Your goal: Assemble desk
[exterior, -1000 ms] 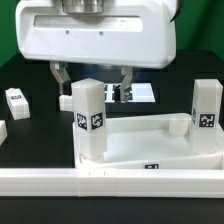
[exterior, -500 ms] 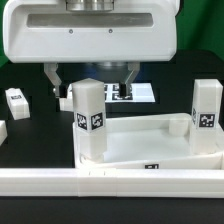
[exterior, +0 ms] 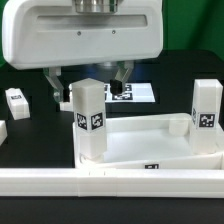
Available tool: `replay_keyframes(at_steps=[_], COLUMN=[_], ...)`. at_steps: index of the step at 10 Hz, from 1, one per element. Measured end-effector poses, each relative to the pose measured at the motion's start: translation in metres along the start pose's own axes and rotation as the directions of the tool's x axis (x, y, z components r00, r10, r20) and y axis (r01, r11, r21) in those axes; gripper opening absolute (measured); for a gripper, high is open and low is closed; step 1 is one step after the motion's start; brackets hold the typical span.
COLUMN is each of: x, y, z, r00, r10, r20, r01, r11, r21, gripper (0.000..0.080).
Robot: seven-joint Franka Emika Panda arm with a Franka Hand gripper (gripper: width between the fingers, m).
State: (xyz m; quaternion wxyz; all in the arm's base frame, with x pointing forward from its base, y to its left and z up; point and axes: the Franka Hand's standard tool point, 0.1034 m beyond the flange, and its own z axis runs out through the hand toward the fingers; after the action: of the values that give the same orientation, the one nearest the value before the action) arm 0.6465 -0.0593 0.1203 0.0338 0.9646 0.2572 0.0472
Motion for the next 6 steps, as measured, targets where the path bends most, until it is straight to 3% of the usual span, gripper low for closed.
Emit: replay_keyframes(at_steps=[1,3,6], x=[-0.0003,-0.0004,-0.0005], y=[0.0002,0.0000,-0.0005], z=[0.0003,0.0007,0.0013], r00=[1.000,1.000,0.984], r10=[-0.003,0.030,0.176], r20=[0.000,0.001,0.001], r01=[0.003,-0.030,-0.176], r11=[1.000,1.000,0.984], r21=[0.000,0.001,0.003], gripper=[0.0639,0.0338,0.0290])
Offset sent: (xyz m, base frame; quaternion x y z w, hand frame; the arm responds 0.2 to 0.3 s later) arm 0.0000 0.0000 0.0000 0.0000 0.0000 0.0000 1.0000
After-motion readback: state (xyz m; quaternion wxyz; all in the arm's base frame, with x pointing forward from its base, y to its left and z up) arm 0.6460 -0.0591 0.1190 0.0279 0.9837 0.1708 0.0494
